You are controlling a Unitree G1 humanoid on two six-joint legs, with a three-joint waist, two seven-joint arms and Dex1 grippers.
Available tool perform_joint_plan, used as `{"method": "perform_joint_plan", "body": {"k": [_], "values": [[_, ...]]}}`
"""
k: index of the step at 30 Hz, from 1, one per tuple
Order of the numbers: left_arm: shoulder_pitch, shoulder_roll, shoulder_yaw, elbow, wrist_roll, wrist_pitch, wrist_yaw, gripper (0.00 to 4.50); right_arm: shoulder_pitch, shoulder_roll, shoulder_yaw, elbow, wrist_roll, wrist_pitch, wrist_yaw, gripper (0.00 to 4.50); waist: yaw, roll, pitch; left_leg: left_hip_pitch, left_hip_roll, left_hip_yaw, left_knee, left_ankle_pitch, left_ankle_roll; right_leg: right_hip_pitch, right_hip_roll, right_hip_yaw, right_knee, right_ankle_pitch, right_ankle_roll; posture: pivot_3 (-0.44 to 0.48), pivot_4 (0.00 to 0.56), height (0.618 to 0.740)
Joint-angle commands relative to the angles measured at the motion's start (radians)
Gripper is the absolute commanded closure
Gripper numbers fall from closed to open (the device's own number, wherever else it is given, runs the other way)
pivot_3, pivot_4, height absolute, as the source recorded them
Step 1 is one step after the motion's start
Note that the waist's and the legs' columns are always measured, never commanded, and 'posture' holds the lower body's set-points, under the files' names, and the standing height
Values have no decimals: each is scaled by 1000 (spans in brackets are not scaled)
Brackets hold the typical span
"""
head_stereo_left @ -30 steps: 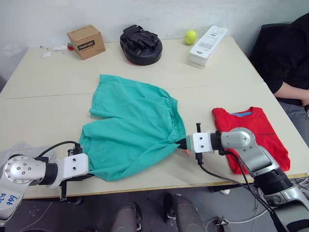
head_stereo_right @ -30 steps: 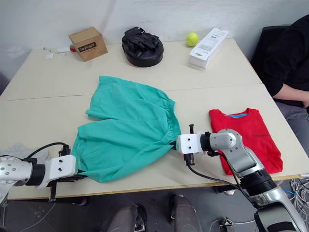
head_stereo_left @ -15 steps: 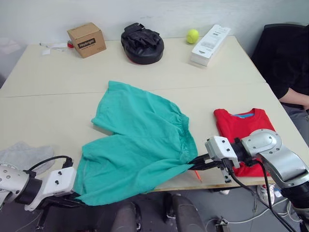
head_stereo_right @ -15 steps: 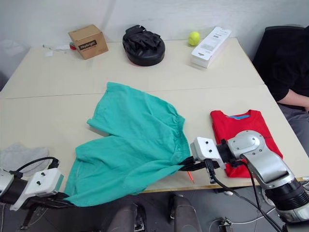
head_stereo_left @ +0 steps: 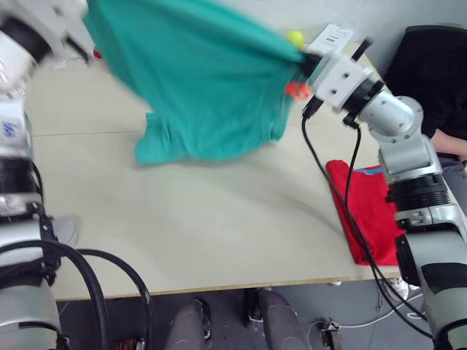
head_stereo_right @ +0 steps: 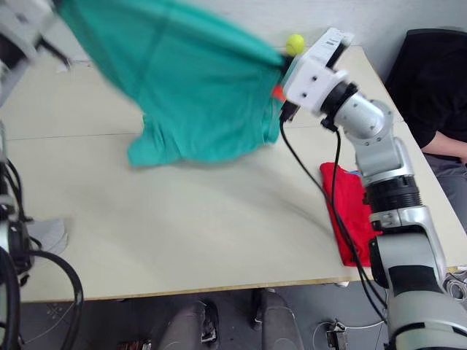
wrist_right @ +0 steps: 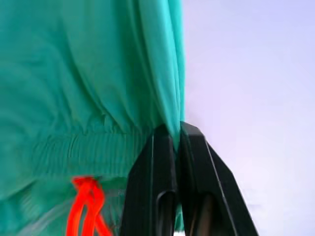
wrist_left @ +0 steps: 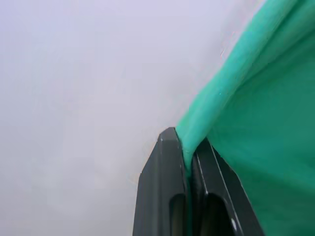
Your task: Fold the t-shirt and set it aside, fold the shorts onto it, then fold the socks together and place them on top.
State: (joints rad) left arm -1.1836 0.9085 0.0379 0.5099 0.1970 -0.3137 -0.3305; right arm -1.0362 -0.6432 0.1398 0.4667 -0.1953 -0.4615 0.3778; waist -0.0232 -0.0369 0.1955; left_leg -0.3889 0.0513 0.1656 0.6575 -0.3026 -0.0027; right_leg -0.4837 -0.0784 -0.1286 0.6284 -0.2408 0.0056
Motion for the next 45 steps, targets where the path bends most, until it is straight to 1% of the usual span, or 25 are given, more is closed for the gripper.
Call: {"method": "perform_joint_plan", "body": {"k": [1, 3, 5, 7, 10, 11, 13, 14, 16, 17, 21, 23, 26, 29, 31, 33, 34, 36, 39, 40, 41, 42, 43, 44, 45], "values": [[-55, 74, 53, 112, 22, -117, 70, 4477, 37, -79, -79, 29, -85, -133, -141, 4500, -7, 0, 0, 1, -1, 4, -3, -1, 1, 0, -1, -4, -1, -1, 1, 0, 150, 740], [-37, 89, 57, 88, -23, -125, -10, 4477, 78, -87, -74, -17, -73, -185, -123, 4500, -8, 0, 0, 1, -2, 9, -7, -3, 4, 0, -2, -5, -4, -7, 6, 0, 150, 740], [77, 118, 85, -24, -138, -33, -185, 4477, 155, -90, -56, -96, -8, -201, -36, 4500, -13, 0, 0, 1, -2, 11, -6, -4, 4, 0, -2, -5, -5, -9, 7, 0, 150, 740], [220, 155, 133, -155, -238, 86, -295, 4477, 227, -94, -36, -161, 44, -192, 50, 4500, -18, 1, 1, 3, -1, 11, -6, -4, 4, 0, -1, -4, -5, -9, 7, 0, 150, 740], [461, 211, 221, -347, -367, 284, -436, 4477, 316, -92, -21, -231, 111, -152, 153, 4500, -27, 2, 1, 2, 3, 11, 4, -4, 4, 1, -1, 1, 1, -9, 6, 0, 150, 740], [569, 234, 263, -415, -418, 367, -503, 4477, 349, -93, -11, -257, 140, -135, 193, 4500, -30, 1, 2, 3, 5, 9, 6, -4, 4, 2, 0, 2, 3, -8, 5, 0, 150, 740], [853, 275, 390, -554, -484, 545, -667, 4477, 440, -102, 26, -329, 220, -59, 312, 4500, -34, 1, 2, 6, 5, 9, 9, -4, 3, 4, 1, 5, 2, -7, 4, 0, 150, 740], [998, 284, 463, -616, -494, 587, -757, 4477, 487, -113, 48, -368, 256, -33, 371, 4500, -37, 1, 2, 12, 6, 9, 8, -4, 3, 8, 1, 7, 2, -7, 3, 0, 150, 740], [1187, 288, 572, -707, -508, 630, -876, 4477, 555, -137, 72, -433, 312, 8, 468, 4500, -32, 2, 3, 28, 9, 9, 7, -6, -1, 22, 4, 7, 1, -12, 0, 0, 150, 740], [1272, 297, 618, -750, -500, 674, -931, 4477, 591, -156, 87, -467, 339, 28, 523, 4500, -29, 1, 3, 30, 11, 9, 7, -8, -3, 24, 6, 8, 1, -15, 1, 0, 150, 740], [1524, 302, 759, -860, -475, 778, -1128, 4477, 689, -223, 111, -561, 432, 127, 696, 4500, -4, 1, 3, 30, 13, 8, 6, -9, -5, 22, 8, 7, 1, -15, -6, 0, 150, 740], [1607, 293, 807, -885, -467, 795, -1191, 4477, 715, -243, 109, -596, 467, 184, 746, 4500, -2, 1, 3, 30, 13, 9, 6, -10, -6, 22, 8, 8, 1, -15, -7, 0, 150, 740], [1794, 277, 889, -962, -500, 838, -1278, 4477, 765, -300, 108, -665, 563, 325, 850, 4500, -3, 1, 3, 30, 14, 8, 6, -12, -6, 22, 9, 8, 1, -16, -9, 0, 150, 740], [2003, 292, 992, -1040, -615, 856, -1284, 4477, 811, -362, 93, -742, 689, 495, 936, 4500, -5, 1, 3, 30, 15, 8, 6, -15, -5, 21, 9, 8, 1, -17, -10, 0, 150, 740], [2098, 310, 1050, -1058, -675, 851, -1284, 4477, 830, -393, 83, -779, 745, 569, 977, 4500, -4, 1, 2, 30, 15, 8, 6, -16, -4, 21, 9, 7, 1, -17, -10, 0, 150, 740], [2145, 358, 1081, -1016, -690, 808, -1284, 4477, 837, -400, 72, -790, 778, 620, 992, 4500, -2, 1, 2, 30, 15, 8, 6, -19, 1, 21, 9, 7, 0, -17, -11, 0, 150, 740], [2115, 404, 1066, -963, -685, 779, -1284, 4477, 830, -389, 63, -784, 792, 648, 982, 4500, -1, 1, 2, 30, 15, 8, 7, -19, 2, 21, 10, 7, -1, -17, -11, 0, 150, 740], [1947, 532, 957, -822, -693, 740, -1253, 4477, 806, -357, 43, -765, 821, 709, 944, 4500, 16, 1, 2, 31, 15, 6, 8, -21, -3, 22, 11, 7, -2, -17, -11, 0, 150, 740], [1677, 741, 682, -618, -824, 614, -1042, 4477, 772, -312, 23, -743, 838, 779, 890, 4500, 30, 1, 2, 30, 14, -3, 9, -21, -4, 25, 19, 8, -11, -16, -14, 0, 150, 740], [1657, 839, 612, -548, -916, 532, -928, 4477, 768, -299, 13, -740, 845, 801, 873, 4500, 28, 0, 2, 30, 13, -4, 9, -21, -4, 26, 19, 8, -11, -15, -14, 0, 150, 740], [1643, 905, 556, -500, -981, 471, -854, 4477, 766, -289, 7, -740, 849, 818, 861, 4500, 28, 0, 2, 29, 14, -3, 7, -21, -3, 26, 19, 9, -13, -15, -13, 0, 150, 740], [1755, 1041, 582, -398, -1090, 366, -747, 4477, 766, -275, -9, -740, 859, 839, 840, 4500, 26, -1, 1, 29, 13, -3, 6, -22, -1, 26, 18, 11, -13, -11, -7, 0, 150, 740], [1903, 1187, 655, -275, -1191, 259, -648, 4477, 769, -260, -33, -739, 882, 870, 812, 4500, 25, -2, 1, 29, 12, -1, 7, -23, 3, 23, 18, 13, -7, -10, -9, 0, 150, 740], [2024, 1278, 741, -194, -1248, 186, -570, 4477, 772, -246, -56, -739, 904, 899, 784, 4500, 30, -2, 1, 29, 12, 1, 7, -22, 1, 22, 17, 14, -4, -10, -9, 0, 150, 740], [2127, 1329, 839, -144, -1271, 134, -501, 4477, 775, -232, -80, -740, 925, 927, 755, 4500, 34, 0, 1, 29, 11, 0, 9, -22, -1, 21, 16, 14, -1, -12, -8, 0, 150, 740]]}}
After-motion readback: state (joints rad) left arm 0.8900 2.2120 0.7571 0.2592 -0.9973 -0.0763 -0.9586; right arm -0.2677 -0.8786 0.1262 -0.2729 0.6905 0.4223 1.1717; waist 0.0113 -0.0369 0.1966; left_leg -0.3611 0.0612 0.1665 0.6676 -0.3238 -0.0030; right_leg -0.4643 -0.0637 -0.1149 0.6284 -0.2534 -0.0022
